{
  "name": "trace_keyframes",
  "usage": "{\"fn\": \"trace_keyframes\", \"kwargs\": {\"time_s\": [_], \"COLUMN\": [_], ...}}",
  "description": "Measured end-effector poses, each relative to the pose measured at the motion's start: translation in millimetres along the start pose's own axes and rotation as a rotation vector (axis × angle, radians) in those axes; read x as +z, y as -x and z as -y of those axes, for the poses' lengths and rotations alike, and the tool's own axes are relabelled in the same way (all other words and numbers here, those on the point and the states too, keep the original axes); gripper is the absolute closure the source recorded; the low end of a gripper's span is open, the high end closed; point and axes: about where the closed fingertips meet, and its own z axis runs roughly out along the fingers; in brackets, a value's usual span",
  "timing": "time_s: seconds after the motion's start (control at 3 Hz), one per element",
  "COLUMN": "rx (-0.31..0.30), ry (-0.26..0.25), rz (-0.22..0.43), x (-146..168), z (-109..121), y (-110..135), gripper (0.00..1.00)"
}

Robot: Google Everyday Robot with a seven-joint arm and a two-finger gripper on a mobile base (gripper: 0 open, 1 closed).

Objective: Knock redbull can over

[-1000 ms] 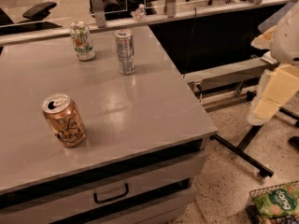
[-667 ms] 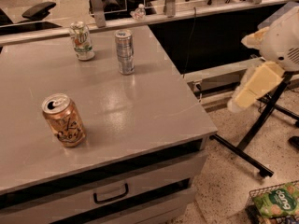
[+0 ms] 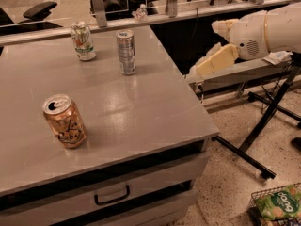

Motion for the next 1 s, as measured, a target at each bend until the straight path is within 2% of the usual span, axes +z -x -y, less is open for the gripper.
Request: {"fn": "trace_keyframes", "kwargs": {"time_s": [0.33,0.67,1.0], "rx": [-0.001,0.008,0.065], "ry": [0.003,0.011,0.024], "rz": [-0.025,0.003,0.098], "x": [-3,9,45], "z": [-5,-10,-16], "y": [-3,-2,1], "gripper": [0.00,0.00,0.00]}}
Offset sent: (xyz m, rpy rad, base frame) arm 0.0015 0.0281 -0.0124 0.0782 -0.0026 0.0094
